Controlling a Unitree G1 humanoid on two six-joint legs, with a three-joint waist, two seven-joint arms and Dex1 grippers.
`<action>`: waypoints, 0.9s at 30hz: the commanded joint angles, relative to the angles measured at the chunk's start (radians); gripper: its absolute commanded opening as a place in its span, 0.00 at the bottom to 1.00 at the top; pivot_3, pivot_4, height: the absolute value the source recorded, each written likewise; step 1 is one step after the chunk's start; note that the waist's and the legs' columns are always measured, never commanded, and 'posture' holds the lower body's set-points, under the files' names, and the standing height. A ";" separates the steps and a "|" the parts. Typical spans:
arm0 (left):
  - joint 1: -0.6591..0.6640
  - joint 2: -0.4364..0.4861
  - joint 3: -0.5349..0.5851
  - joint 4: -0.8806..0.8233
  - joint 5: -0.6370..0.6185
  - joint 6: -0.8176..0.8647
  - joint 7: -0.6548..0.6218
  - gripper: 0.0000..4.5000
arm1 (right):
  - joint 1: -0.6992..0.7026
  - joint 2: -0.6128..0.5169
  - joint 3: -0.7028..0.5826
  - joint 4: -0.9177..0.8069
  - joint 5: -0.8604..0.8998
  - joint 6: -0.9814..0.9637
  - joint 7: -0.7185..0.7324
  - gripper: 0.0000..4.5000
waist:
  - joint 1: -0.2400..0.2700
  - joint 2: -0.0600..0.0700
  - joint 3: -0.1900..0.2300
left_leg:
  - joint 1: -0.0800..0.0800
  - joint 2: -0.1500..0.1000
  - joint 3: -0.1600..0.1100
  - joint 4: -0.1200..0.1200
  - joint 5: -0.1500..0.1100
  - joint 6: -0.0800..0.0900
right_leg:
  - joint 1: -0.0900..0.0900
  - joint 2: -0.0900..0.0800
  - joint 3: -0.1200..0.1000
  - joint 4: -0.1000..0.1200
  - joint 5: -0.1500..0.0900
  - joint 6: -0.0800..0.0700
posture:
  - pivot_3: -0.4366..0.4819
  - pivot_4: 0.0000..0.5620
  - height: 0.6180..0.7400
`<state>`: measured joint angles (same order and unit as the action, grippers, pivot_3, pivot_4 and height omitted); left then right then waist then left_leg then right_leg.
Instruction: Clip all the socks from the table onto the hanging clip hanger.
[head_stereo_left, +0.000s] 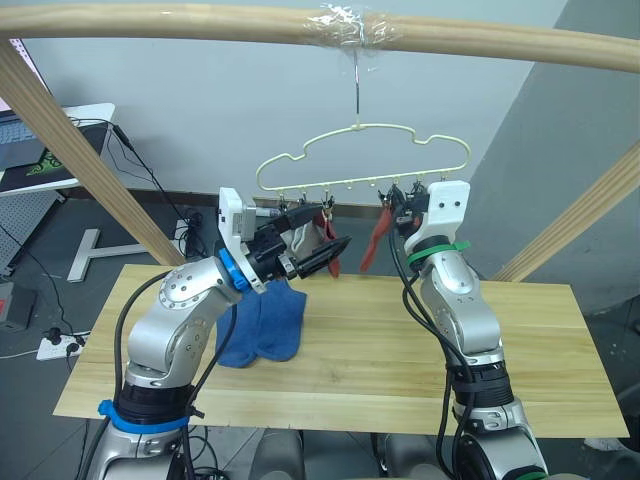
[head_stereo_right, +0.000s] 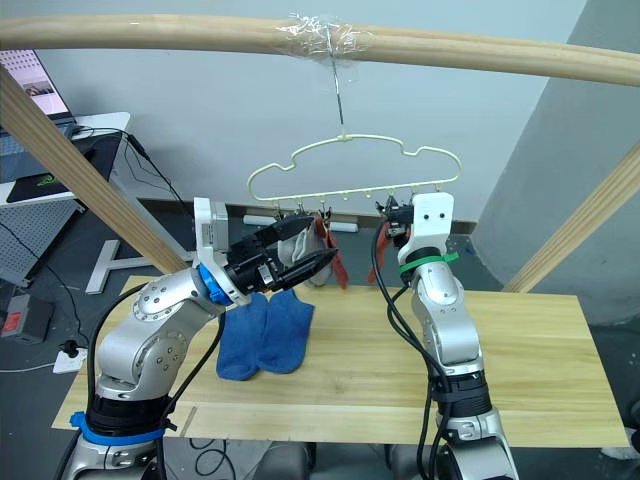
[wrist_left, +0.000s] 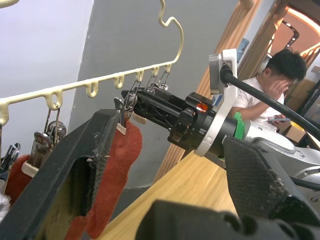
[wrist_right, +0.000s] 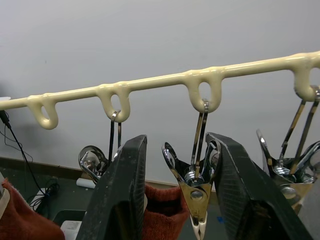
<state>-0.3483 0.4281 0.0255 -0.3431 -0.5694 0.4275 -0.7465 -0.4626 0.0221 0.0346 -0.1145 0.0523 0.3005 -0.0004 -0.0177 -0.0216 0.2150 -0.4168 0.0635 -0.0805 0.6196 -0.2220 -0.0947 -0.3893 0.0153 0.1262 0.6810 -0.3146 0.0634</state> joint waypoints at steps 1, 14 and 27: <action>-0.008 -0.003 0.009 -0.035 -0.011 -0.021 0.000 0.85 | -0.028 0.005 -0.005 -0.013 0.006 -0.025 0.005 0.43 | 0.000 0.000 0.000 | 0.000 0.000 0.000 0.000 0.000 0.000 | 0.000 0.000 0.000 0.000 0.000 0.000 | 0.62 0.37 1.00; 0.070 -0.019 -0.014 -0.077 0.017 -0.024 0.040 0.85 | -0.025 -0.030 -0.028 -0.032 0.013 -0.013 0.017 0.00 | 0.001 0.000 0.000 | 0.000 0.000 0.000 0.000 0.000 0.000 | 0.000 0.000 0.000 0.000 0.000 0.000 | 0.62 0.36 1.00; 0.324 0.011 -0.119 0.274 0.439 -0.196 0.239 0.99 | -0.009 -0.196 -0.076 -0.199 0.118 0.355 0.156 0.00 | 0.015 0.001 0.000 | 0.000 -0.001 -0.001 0.001 0.000 0.000 | 0.001 0.000 0.000 0.000 0.000 -0.001 | 0.59 0.34 1.00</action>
<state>-0.0284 0.4443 -0.0799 -0.0874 -0.1701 0.2772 -0.5259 -0.4815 -0.1621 -0.0152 -0.2751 0.1485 0.6170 0.1525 -0.0029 -0.0206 0.2148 -0.4167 0.0630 -0.0810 0.6210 -0.2220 -0.0946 -0.3887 0.0148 0.1258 0.6809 -0.3150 0.0624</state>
